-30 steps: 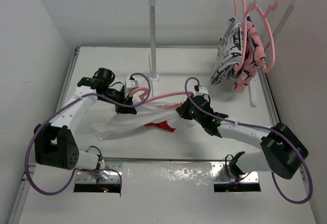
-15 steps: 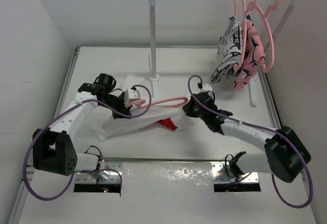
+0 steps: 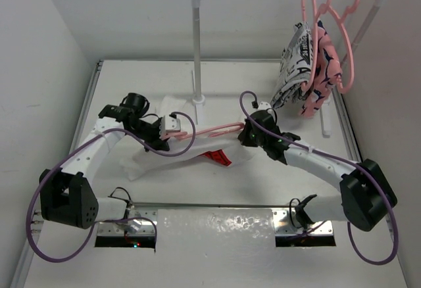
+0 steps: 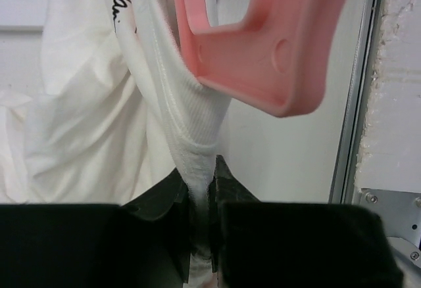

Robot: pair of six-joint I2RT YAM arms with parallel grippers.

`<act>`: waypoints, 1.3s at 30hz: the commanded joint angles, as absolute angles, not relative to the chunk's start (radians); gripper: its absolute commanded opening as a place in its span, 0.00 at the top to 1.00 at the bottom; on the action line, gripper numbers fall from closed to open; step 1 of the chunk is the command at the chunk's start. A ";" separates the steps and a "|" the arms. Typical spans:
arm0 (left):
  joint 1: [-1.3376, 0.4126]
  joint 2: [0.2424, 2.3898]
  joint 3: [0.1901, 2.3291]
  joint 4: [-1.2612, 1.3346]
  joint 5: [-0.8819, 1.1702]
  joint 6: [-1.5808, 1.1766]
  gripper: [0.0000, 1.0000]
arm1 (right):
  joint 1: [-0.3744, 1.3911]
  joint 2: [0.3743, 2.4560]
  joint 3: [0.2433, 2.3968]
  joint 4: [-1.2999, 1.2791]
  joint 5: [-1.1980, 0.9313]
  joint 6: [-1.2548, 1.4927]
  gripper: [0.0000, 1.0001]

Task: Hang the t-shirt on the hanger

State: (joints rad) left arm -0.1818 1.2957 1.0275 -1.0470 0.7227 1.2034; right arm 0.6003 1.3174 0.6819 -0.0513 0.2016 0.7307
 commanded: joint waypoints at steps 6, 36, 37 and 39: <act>-0.164 1.273 1.069 -1.206 0.648 1.287 1.00 | 0.480 1.272 0.624 -0.096 0.262 0.707 1.00; -0.368 1.436 1.138 -0.982 0.526 0.973 1.00 | 0.732 1.339 0.976 -0.210 0.005 -0.067 0.92; -0.368 1.437 1.143 -0.982 0.535 0.974 1.00 | 0.732 1.341 0.988 -0.263 -0.036 -0.084 0.84; -0.368 1.439 1.149 -0.983 0.569 0.980 1.00 | 0.732 1.325 0.999 -0.323 -0.107 -0.130 0.57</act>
State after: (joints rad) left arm -0.3660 1.4391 1.1095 -0.9703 0.4995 0.9894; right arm 0.7288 1.3434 0.9463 -0.2512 0.0601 0.0200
